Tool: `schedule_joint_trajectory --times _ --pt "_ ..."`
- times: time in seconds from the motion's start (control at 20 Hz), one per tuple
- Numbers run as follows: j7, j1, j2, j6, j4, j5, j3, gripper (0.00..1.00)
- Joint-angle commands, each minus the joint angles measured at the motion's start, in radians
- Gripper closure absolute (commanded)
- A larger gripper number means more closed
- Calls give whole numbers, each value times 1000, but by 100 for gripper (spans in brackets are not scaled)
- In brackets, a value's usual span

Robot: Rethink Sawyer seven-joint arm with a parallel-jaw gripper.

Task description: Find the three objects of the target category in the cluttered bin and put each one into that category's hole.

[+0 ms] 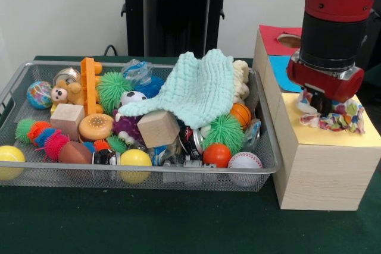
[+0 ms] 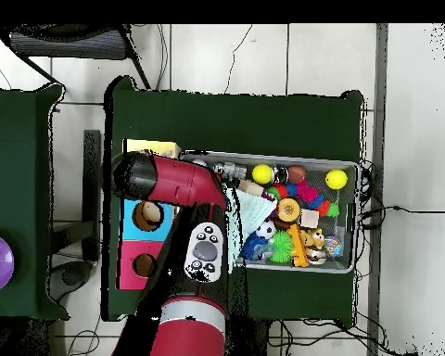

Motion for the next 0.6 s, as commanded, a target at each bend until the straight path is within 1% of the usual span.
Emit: schedule_joint_trajectory --times 0.05,0.25,0.35,0.55,0.6 --pt "-8 -73 123 28 93 -53 105 100" --pt "-21 -84 145 7 82 -63 128 100" --pt "-18 -87 147 -10 89 -68 133 100" --pt "-41 -106 154 6 103 -76 161 100" --pt "-38 -107 157 -4 104 -77 164 100"
